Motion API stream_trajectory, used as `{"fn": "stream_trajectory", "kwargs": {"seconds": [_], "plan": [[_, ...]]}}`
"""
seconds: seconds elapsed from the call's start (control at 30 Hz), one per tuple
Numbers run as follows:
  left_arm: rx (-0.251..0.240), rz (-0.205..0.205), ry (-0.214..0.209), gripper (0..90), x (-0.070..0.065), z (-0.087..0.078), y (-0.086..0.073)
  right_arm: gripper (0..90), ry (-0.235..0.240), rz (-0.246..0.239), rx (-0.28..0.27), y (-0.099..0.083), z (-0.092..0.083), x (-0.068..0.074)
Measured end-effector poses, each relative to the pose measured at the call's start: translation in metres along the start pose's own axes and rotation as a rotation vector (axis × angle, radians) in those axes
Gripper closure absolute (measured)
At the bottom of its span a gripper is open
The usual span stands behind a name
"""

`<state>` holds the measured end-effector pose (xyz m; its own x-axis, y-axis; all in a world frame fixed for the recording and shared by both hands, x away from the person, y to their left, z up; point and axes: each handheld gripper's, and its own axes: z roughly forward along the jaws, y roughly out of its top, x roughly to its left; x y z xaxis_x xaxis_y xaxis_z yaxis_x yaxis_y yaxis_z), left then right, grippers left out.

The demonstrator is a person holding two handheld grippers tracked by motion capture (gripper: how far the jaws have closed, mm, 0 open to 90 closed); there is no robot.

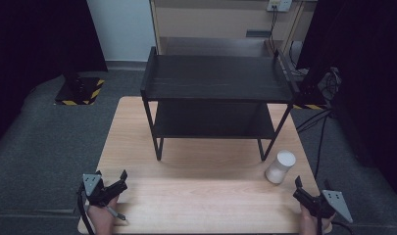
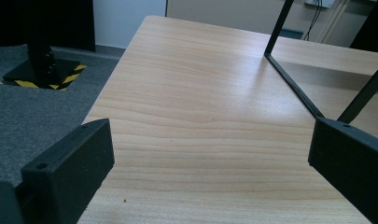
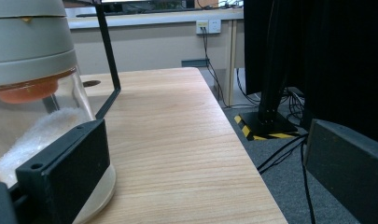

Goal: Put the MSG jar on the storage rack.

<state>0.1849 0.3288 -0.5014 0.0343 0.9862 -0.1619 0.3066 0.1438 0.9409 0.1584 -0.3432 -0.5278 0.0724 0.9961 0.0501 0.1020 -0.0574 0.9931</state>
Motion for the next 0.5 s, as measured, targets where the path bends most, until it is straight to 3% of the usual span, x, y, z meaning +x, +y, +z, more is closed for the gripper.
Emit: {"fn": "stream_trajectory", "kwargs": {"seconds": [0.2,0.3,0.5], "plan": [[-0.002,-0.005,0.000,0.0,0.0005,-0.0003,-0.0004,0.4,0.004,0.020,0.002,0.0008,0.0006,-0.0023],[0.002,0.002,-0.002,0.0,0.0000,0.0007,0.0004,0.5,0.009,0.058,0.004,0.0024,0.0006,-0.0047],[0.001,0.000,-0.002,0.0,0.0000,0.0007,0.0003,0.5,0.030,0.058,0.000,0.0049,-0.0083,0.0003]]}}
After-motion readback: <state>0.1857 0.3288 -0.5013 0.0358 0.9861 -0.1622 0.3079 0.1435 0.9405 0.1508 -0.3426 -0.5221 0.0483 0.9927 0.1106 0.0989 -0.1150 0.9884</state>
